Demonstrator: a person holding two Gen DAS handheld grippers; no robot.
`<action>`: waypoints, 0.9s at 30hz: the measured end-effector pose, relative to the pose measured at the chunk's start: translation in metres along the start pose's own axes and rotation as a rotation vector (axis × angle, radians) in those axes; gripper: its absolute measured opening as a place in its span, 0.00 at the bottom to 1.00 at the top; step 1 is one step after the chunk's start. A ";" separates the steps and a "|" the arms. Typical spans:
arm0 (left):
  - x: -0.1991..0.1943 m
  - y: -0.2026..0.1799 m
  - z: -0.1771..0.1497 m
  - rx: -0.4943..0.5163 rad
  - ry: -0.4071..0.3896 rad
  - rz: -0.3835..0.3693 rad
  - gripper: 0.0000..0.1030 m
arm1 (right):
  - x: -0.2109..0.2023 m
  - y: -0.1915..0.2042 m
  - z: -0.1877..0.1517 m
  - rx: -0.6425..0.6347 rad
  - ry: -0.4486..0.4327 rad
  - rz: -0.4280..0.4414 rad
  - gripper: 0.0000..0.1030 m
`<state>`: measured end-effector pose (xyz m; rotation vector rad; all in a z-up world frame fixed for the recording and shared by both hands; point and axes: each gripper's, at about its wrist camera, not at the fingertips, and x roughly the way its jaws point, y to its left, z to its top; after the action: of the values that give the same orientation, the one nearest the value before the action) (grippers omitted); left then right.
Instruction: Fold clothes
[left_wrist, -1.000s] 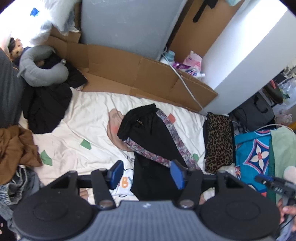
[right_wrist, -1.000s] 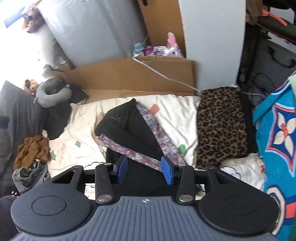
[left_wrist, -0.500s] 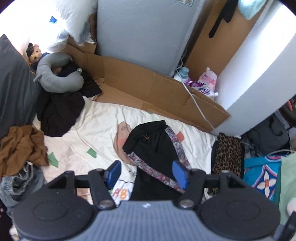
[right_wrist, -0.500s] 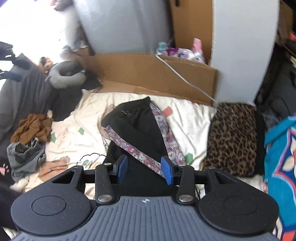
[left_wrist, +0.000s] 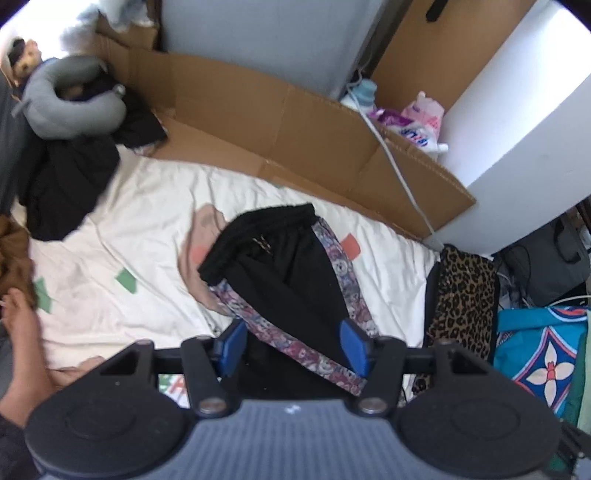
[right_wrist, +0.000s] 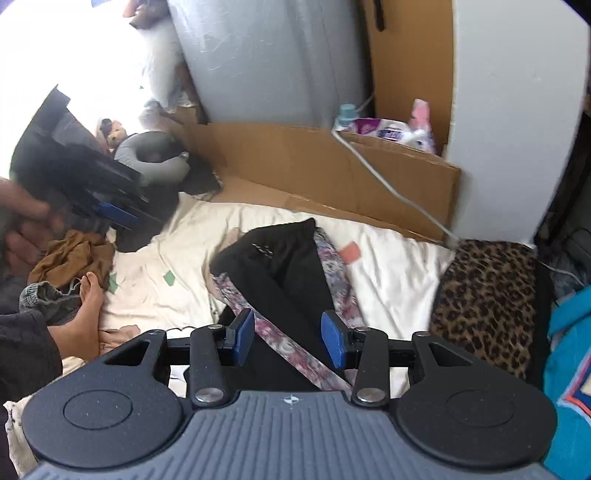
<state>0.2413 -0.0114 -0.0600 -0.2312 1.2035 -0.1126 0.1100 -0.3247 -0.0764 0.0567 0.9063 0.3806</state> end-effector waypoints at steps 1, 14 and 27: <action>0.009 0.002 -0.001 0.000 -0.003 0.002 0.58 | 0.007 0.001 0.002 -0.011 0.008 0.014 0.46; 0.109 0.050 -0.002 -0.120 -0.021 -0.050 0.56 | 0.121 0.018 -0.004 -0.168 0.122 0.096 0.46; 0.196 0.094 -0.013 -0.171 -0.001 -0.104 0.43 | 0.200 0.000 -0.058 -0.178 0.127 0.099 0.46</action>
<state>0.2955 0.0370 -0.2653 -0.4437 1.2010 -0.1007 0.1755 -0.2618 -0.2634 -0.0869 0.9940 0.5606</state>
